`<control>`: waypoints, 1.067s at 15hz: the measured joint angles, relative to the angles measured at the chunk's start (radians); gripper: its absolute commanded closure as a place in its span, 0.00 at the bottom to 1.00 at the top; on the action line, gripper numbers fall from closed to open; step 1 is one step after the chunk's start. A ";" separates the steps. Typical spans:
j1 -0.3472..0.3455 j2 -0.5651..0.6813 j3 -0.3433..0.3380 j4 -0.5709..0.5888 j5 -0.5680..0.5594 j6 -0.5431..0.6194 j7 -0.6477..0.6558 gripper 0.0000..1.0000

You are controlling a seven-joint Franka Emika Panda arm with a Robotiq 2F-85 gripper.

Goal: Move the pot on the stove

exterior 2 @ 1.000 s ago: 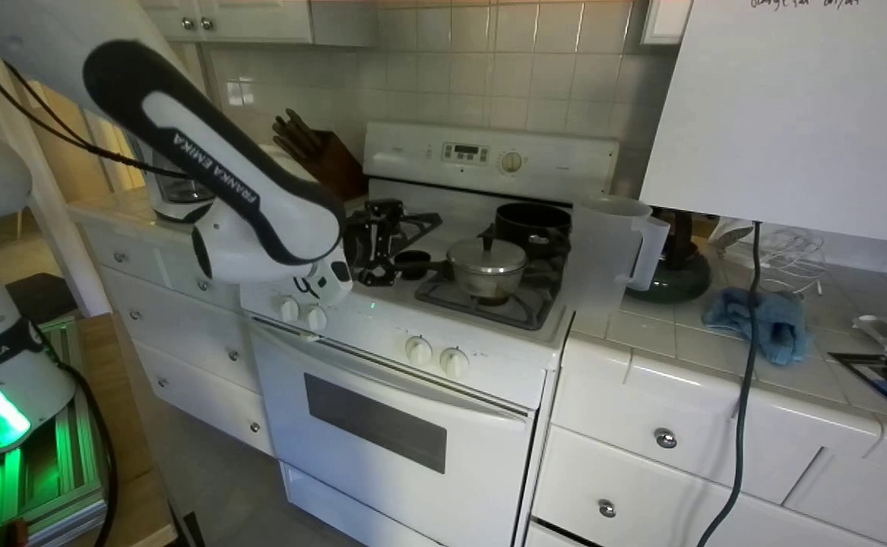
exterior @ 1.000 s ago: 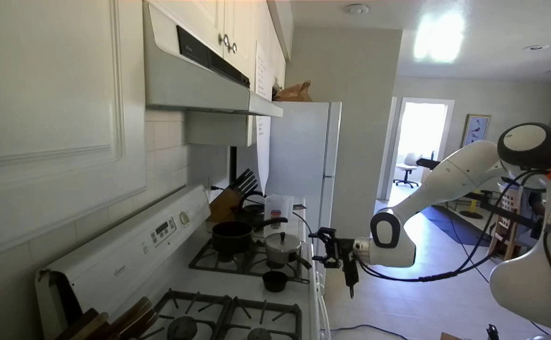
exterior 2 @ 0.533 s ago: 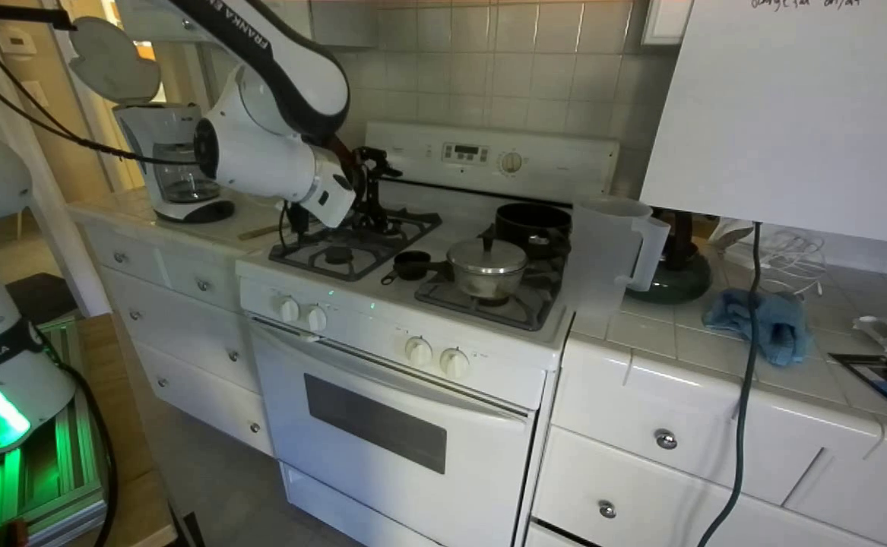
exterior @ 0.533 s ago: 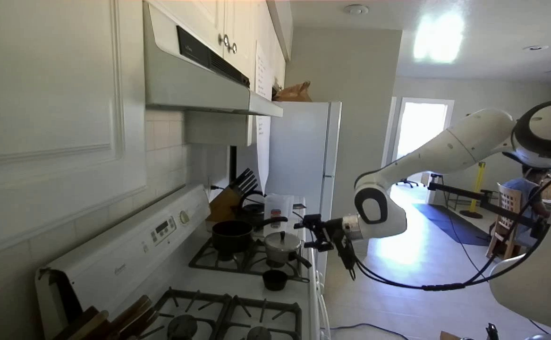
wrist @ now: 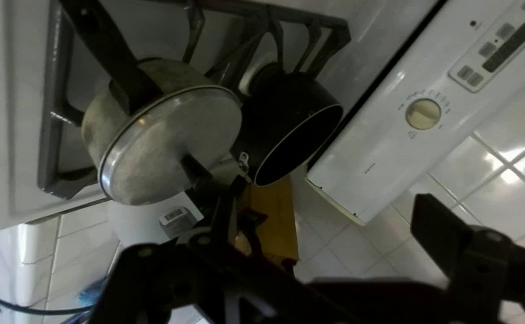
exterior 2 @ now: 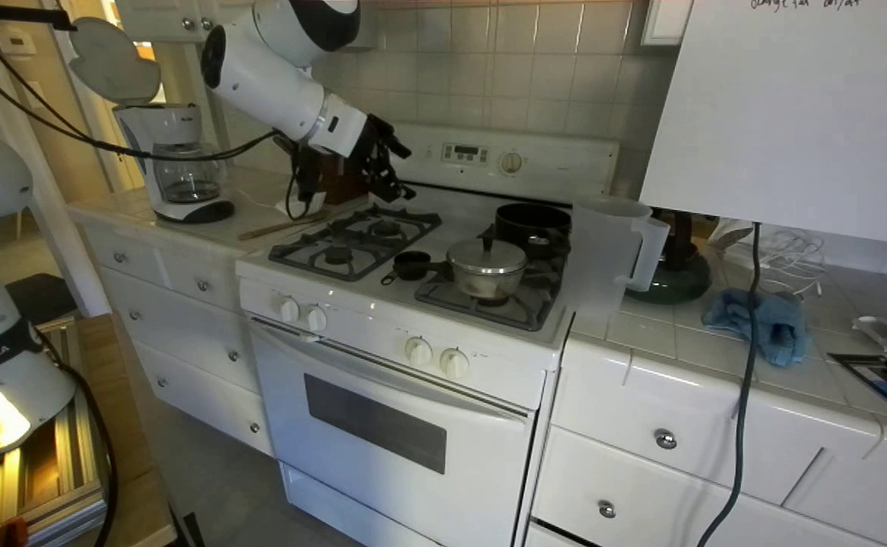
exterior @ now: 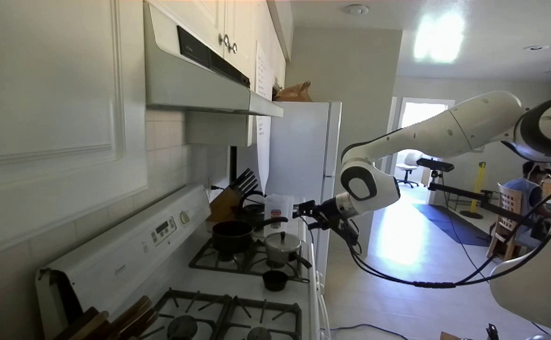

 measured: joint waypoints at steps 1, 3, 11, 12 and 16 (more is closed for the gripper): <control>0.012 0.000 -0.002 0.005 -0.026 0.048 -0.006 0.00; 0.039 0.000 -0.013 0.009 -0.085 0.141 -0.014 0.00; 0.176 0.144 -0.052 0.007 -0.259 0.466 -0.163 0.00; 0.174 0.148 -0.052 0.007 -0.259 0.466 -0.163 0.00; 0.171 0.141 -0.052 0.008 -0.259 0.466 -0.163 0.00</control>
